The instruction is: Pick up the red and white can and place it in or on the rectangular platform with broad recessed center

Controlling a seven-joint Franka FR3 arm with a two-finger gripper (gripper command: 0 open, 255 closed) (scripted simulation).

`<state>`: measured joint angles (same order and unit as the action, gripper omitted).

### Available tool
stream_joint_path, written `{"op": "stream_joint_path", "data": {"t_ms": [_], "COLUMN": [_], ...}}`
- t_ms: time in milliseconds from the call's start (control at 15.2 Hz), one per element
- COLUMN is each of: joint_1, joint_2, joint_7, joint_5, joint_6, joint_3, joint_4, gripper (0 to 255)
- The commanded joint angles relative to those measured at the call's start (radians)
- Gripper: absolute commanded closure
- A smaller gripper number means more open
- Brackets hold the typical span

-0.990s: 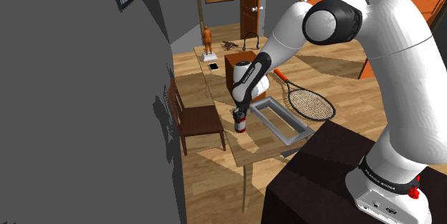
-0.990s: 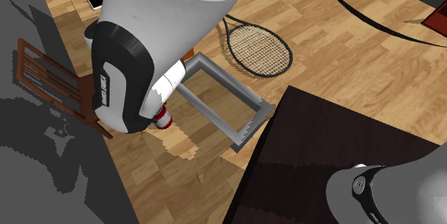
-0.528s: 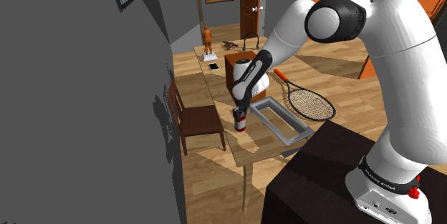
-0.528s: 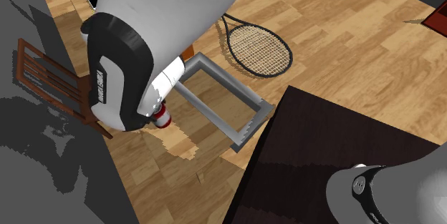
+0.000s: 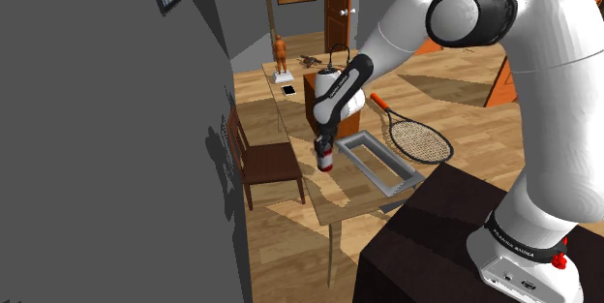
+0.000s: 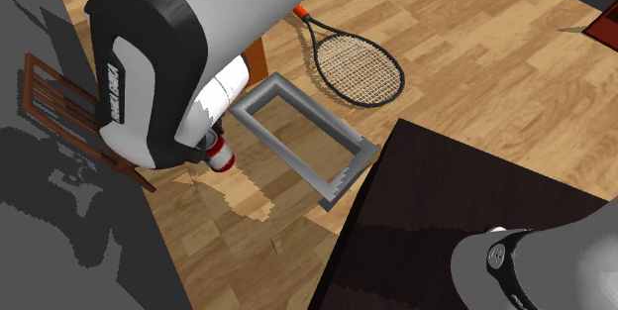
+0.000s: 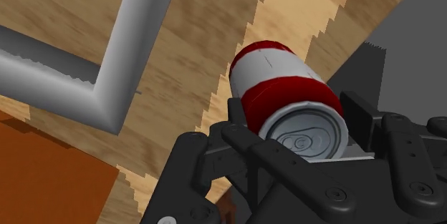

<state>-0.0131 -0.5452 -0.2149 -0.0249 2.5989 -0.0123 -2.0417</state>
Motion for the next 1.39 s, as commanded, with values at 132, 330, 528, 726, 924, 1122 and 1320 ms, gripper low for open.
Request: {"op": "stream_joint_path", "data": {"t_ms": [132, 330, 528, 726, 924, 1122, 1320], "joint_1": [0.000, 0.000, 0.000, 0.000, 0.000, 0.000, 0.000], "joint_2": [0.047, 0.081, 0.112, 0.143, 0.173, 0.202, 0.228], "joint_7": [0.001, 0.001, 0.002, 0.003, 0.004, 0.004, 0.005], "joint_5": [0.000, 0.001, 0.001, 0.001, 0.002, 0.002, 0.002], "joint_6": [-0.038, -0.068, -0.098, -0.130, -0.162, -0.195, -0.229], "joint_3": [0.000, 0.001, 0.001, 0.001, 0.001, 0.001, 0.001], "joint_4": [-0.009, -0.013, -0.014, -0.013, -0.011, -0.006, 0.000], "gripper": [255, 255, 255, 255, 255, 255, 255]}}
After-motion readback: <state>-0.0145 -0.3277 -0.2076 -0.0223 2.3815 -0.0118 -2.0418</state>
